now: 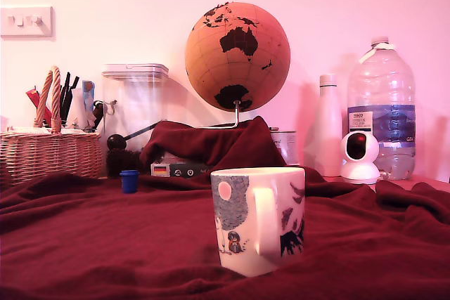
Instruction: Pick up the coffee capsules on the table and drop them inside the coffee cup
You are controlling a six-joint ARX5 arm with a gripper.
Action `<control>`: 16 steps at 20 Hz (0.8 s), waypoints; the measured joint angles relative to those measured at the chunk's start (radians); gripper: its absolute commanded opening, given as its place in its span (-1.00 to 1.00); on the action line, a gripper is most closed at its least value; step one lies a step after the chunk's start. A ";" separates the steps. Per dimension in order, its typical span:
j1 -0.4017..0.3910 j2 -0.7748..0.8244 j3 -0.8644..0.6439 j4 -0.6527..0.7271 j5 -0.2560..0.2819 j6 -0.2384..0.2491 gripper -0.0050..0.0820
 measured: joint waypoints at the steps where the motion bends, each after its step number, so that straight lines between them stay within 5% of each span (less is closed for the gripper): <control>1: -0.001 0.045 0.001 0.029 0.002 0.000 -0.93; 4: -0.029 0.172 0.002 0.148 0.007 -0.001 -0.93; 8: -0.086 0.321 0.003 0.294 -0.058 -0.002 -0.85; 10: -0.107 0.407 0.005 0.353 -0.084 -0.002 -0.50; 13: -0.132 0.527 0.006 0.470 -0.095 -0.009 0.31; 16: -0.143 0.618 0.006 0.588 -0.098 -0.010 0.46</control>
